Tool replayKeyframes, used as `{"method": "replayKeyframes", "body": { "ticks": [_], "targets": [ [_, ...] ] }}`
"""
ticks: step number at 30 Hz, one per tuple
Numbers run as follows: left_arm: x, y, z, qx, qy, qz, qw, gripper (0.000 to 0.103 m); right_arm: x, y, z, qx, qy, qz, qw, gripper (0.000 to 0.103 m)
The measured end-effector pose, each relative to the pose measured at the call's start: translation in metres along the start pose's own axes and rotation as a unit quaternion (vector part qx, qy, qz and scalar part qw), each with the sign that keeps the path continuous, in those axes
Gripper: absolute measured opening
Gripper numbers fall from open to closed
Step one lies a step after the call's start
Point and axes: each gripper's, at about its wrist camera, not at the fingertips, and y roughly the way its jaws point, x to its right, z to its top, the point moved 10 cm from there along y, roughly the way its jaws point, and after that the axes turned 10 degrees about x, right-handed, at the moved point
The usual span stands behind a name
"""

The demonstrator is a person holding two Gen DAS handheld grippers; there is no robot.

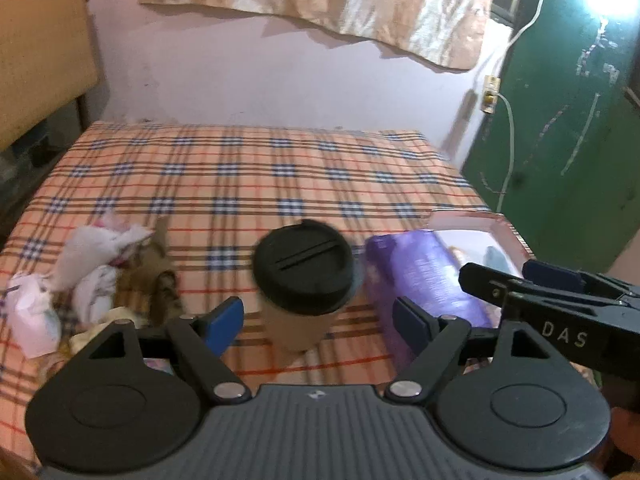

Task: Organize soft objects
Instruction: 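Move both grippers back over the bed toward the remaining items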

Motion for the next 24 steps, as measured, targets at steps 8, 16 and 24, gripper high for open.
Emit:
{"method": "replayKeyframes", "body": {
  "ticks": [8,16,24],
  "targets": [
    [-0.041,-0.015,-0.001,0.006,-0.023,0.024,0.9994,0.084,-0.049,0.007,-0.007,-0.009,-0.02,0.03,0.999,0.086],
    [-0.08,-0.036,-0.005,0.017,-0.047,0.033,0.9982,0.084,-0.096,0.009,-0.011,-0.009,-0.037,0.059,0.997,0.086],
    [-0.125,-0.058,-0.013,0.023,-0.065,0.054,0.9962,0.084,-0.152,0.008,-0.023,-0.01,-0.045,0.106,0.993,0.086]
  ]
}}
